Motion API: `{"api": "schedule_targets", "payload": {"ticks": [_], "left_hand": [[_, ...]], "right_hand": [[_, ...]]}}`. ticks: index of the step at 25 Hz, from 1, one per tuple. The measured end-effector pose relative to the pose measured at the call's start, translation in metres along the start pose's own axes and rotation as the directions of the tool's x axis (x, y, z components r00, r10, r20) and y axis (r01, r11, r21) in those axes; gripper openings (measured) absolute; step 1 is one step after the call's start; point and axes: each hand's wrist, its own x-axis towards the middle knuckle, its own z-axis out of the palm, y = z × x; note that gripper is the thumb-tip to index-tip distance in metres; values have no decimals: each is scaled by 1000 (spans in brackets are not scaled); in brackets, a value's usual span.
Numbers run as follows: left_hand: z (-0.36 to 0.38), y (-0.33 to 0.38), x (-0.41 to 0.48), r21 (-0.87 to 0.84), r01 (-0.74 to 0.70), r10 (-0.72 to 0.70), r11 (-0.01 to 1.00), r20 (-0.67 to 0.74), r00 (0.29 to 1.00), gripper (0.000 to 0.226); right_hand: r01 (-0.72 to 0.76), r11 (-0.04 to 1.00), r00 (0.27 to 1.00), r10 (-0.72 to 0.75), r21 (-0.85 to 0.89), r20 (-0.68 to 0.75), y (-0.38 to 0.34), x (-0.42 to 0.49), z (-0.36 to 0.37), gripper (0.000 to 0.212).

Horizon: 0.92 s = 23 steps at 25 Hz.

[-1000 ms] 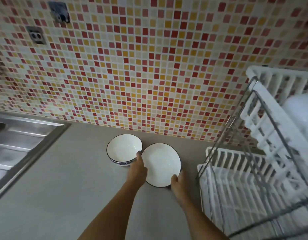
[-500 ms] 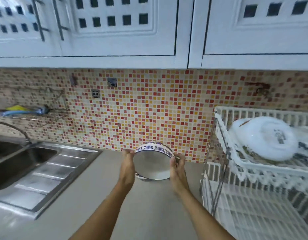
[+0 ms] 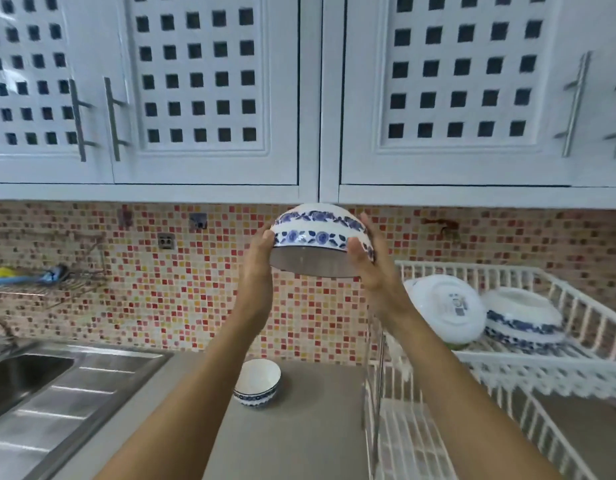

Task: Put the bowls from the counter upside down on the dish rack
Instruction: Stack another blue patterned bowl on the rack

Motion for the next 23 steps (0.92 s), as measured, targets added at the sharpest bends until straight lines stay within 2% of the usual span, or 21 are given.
{"api": "schedule_targets", "payload": {"ticks": [1,4,6,9,12,14,16,23], "left_hand": [[15,7,4,38,2,-2,999,14,1000,60],[67,21,14,122,17,-31,992,114,993,85],[105,27,20,130,-19,-13,991,244,970,95],[176,38,23,208,-29,-56,978,393,918,99],[249,33,17,255,-37,-92,966,475,875,88],[287,21,17,265,-48,-95,963,503,859,79],[324,4,19,322,-13,-159,947,501,851,90],[398,-50,22,484,123,-348,867,409,844,83]], "right_hand": [[19,1000,1000,-19,-19,-17,-8,3,-19,70],[39,991,998,-45,-127,-43,-23,10,-87,67],[61,973,997,-72,-222,-39,-24,10,-133,81],[63,934,998,-67,-352,2,-17,3,-216,106],[21,904,999,-1,-426,48,-2,-5,-292,110],[-18,866,997,52,-499,54,13,-7,-326,115],[-67,830,992,116,-554,54,28,-9,-357,124],[-146,673,937,330,-725,118,88,0,-411,134]]}}
